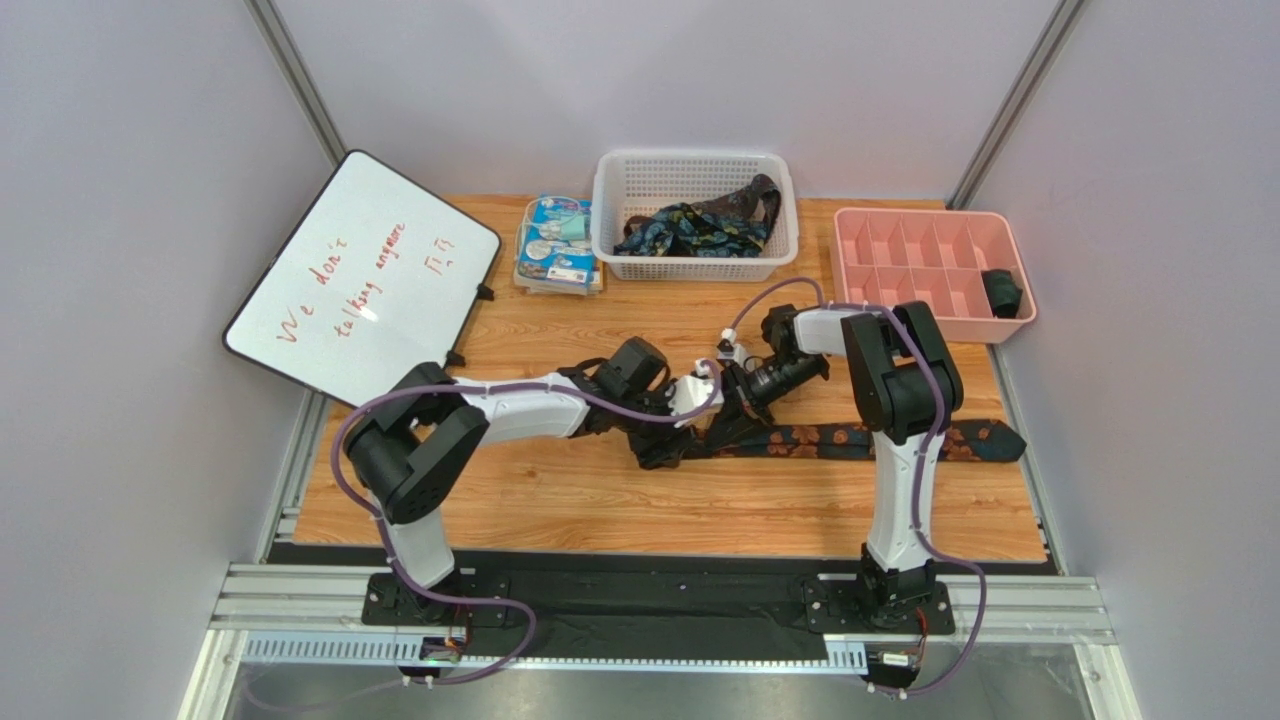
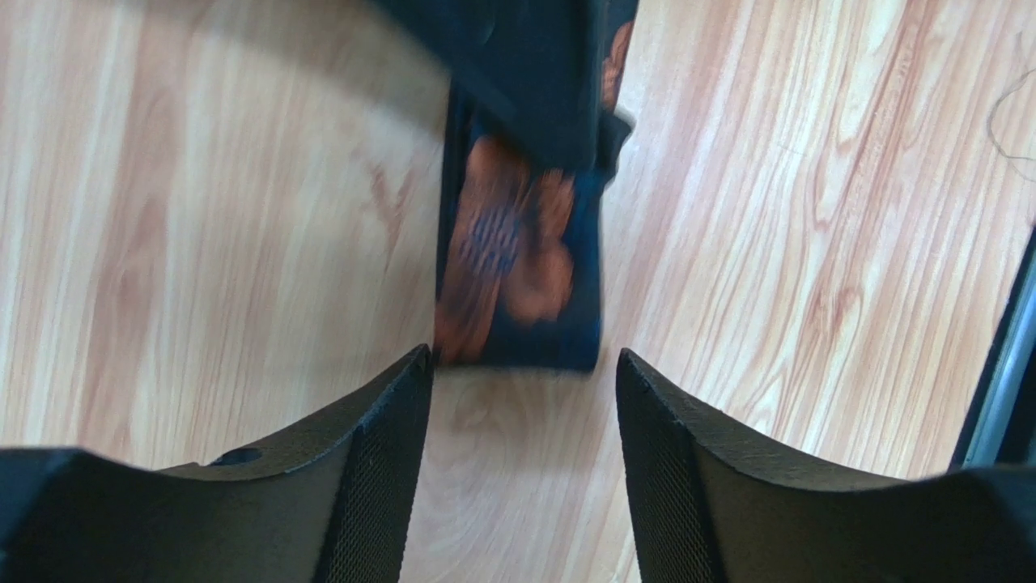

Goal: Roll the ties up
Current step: Roll the tie at the center of the board.

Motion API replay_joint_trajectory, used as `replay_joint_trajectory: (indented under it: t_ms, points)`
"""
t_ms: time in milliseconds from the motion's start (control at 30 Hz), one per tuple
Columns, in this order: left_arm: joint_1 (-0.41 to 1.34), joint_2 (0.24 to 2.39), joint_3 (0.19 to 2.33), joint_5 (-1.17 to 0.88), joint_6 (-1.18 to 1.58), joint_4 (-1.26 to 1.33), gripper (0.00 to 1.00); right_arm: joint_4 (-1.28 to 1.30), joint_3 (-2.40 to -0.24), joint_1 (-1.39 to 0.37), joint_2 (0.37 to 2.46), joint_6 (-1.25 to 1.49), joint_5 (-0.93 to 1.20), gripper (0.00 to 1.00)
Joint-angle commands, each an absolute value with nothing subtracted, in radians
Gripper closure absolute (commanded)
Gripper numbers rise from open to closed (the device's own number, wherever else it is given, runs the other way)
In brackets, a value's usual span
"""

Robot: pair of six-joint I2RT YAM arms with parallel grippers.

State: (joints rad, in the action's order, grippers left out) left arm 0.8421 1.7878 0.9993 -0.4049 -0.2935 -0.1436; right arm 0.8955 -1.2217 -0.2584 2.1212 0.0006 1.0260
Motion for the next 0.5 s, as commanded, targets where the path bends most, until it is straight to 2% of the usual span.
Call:
replay_joint_trajectory:
  t_ms: [0, 167, 200, 367, 467]
  points:
    - [0.764, 1.698, 0.856, -0.574, -0.209, 0.122, 0.34, 0.902, -1.195, -0.229, 2.186, -0.017, 0.833, 1.0]
    - [0.764, 1.735, 0.807, -0.621, -0.167, 0.403, 0.31, 0.917, -1.213, -0.23, 2.218, -0.006, 0.764, 1.0]
    - [0.765, 1.765, 0.81, -0.629, -0.15, 0.431, 0.25, 0.922, -1.216, -0.23, 2.221, -0.006, 0.743, 1.0]
    - [0.791, 1.844, 0.825, -0.66, -0.19, 0.523, 0.25, 0.937, -1.232, -0.23, 2.24, -0.006, 0.661, 1.0]
    - [0.816, 1.867, 0.824, -0.652, -0.219, 0.534, 0.3, 0.934, -1.242, -0.236, 2.249, 0.024, 0.611, 1.0]
